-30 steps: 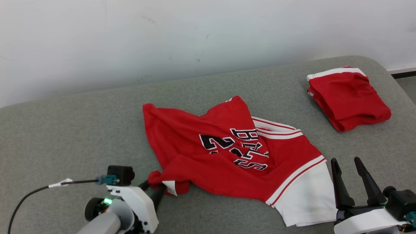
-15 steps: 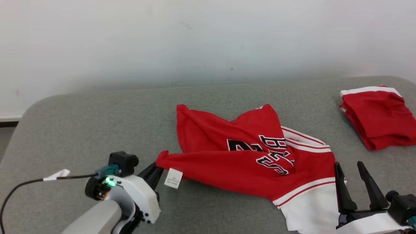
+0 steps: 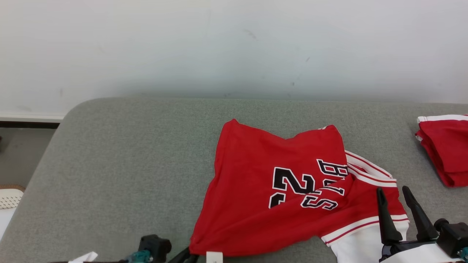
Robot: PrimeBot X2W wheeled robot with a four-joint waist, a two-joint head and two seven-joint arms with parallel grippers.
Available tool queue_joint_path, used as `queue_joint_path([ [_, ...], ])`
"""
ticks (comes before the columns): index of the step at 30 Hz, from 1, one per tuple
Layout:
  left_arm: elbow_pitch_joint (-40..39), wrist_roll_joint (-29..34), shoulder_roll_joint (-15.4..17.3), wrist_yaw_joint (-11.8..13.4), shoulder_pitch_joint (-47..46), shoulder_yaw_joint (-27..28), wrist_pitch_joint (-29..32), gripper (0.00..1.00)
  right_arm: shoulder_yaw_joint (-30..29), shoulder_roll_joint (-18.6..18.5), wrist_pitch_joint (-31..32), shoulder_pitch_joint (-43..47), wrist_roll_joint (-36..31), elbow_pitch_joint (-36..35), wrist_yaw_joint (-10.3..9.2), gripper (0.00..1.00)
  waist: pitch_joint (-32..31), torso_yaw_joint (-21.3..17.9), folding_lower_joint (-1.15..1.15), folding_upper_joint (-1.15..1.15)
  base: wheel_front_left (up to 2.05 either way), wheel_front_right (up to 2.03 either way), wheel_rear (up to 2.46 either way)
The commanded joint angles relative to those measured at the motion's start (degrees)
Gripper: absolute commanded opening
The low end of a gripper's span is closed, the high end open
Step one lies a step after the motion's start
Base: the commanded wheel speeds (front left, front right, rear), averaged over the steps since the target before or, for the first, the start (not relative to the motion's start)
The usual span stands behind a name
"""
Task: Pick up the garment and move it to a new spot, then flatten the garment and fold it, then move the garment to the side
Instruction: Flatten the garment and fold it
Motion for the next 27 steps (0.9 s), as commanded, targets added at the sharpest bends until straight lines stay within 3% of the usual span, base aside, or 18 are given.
queue_joint_path([
  [1,0.7,0.1,-0.1,0.2,1.1,-0.2,-0.5,1.00,0.2,-0.5,-0.2,0.4,-0.4,0.1,-0.12,1.00,0.1,0.1,0.00,0.00,0.00,0.00,0.00],
  [6,3.0,-1.4,-1.0,0.0,2.3,0.5,-1.5,1.00,0.4,-1.1,-0.2,-0.2,-0.2,0.3,-0.12,1.00,0.2,-0.1,0.00,0.00,0.00,0.00,0.00],
  [12,1.5,-2.2,2.6,2.7,2.7,3.5,-2.6,1.00,0.6,-1.2,-0.2,0.7,-0.1,0.7,-0.12,1.00,-0.5,-1.0,0.00,0.00,0.00,0.00,0.00],
  [20,-6.7,-3.0,9.7,8.5,4.5,8.0,-2.3,1.00,0.3,-1.0,-0.2,1.7,0.0,0.5,-0.12,1.00,-1.4,-3.3,0.00,0.00,0.00,0.00,0.00],
  [23,-11.3,-2.4,10.7,11.7,5.1,10.3,-3.4,1.00,0.6,-1.1,-0.2,2.0,0.0,0.5,-0.12,1.00,-1.8,-4.5,0.00,0.00,0.00,0.00,0.00],
  [27,-15.1,-1.3,9.6,14.7,7.0,14.3,-5.0,1.00,1.1,-1.2,-0.2,2.1,-0.2,-0.6,-0.12,1.00,-2.1,-6.3,0.00,0.00,0.00,0.00,0.00],
])
